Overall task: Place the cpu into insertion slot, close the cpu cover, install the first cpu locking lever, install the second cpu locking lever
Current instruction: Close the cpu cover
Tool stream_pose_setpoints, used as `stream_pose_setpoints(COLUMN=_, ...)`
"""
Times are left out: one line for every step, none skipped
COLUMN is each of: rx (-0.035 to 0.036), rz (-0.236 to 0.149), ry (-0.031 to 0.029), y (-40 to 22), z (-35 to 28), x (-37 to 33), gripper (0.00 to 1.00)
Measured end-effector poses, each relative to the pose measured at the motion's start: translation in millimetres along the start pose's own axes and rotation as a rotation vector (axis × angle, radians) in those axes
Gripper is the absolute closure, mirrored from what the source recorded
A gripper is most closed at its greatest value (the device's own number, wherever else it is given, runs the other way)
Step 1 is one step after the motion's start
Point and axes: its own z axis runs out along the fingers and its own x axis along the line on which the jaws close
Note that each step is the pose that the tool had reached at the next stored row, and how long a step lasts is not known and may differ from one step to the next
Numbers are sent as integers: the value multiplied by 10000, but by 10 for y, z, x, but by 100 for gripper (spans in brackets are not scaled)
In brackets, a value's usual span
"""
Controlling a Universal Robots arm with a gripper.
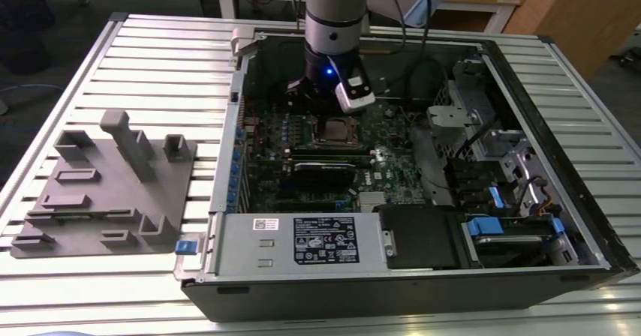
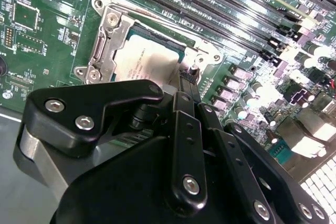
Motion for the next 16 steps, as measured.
stream_pose_setpoints(rx=0, rz=0, ry=0, y=0, z=10, x=0, gripper=89)
stream_pose_setpoints(rx=1, rz=0, ry=0, y=0, z=16, x=0, gripper=89)
stream_pose_setpoints(rx=1, rz=0, ry=0, y=0, z=22, x=1, gripper=89)
stream_pose_setpoints(rx=1, rz=1, ry=0, y=0, z=28, x=3, gripper=89)
stream_pose_setpoints(rx=2, rz=2, ry=0, y=-1, z=33, x=8, gripper=89)
stream_pose_setpoints(rx=2, rz=1, ry=0, y=-2, z=37, x=11, gripper=89)
stream_pose_setpoints(rx=2, rz=0, ry=0, y=-2, z=41, x=15, gripper=89)
stream_pose_setpoints(rx=1, rz=0, ry=0, y=-2, z=44, x=17, gripper=89)
stream_pose_setpoints(rx=0, rz=-1, ry=0, y=-2, z=48, x=17, gripper=89)
stream_pose_setpoints(rx=0, rz=-1, ry=-1, y=-2, z=53, x=17, gripper=89)
stream_pose_setpoints(rx=0, rz=-1, ry=0, y=-2, z=60, x=18, gripper=89)
stream_pose_setpoints(rx=1, rz=0, ry=0, y=-2, z=69, x=19, gripper=89)
stream_pose_setpoints(rx=1, rz=0, ry=0, y=-2, z=75, x=19, gripper=89)
stream_pose_setpoints(rx=2, rz=0, ry=1, y=-3, z=77, x=20, gripper=89)
stream_pose_setpoints(rx=3, rz=0, ry=2, y=-3, z=77, x=21, gripper=89)
stream_pose_setpoints(rx=4, rz=0, ry=2, y=-3, z=77, x=21, gripper=89)
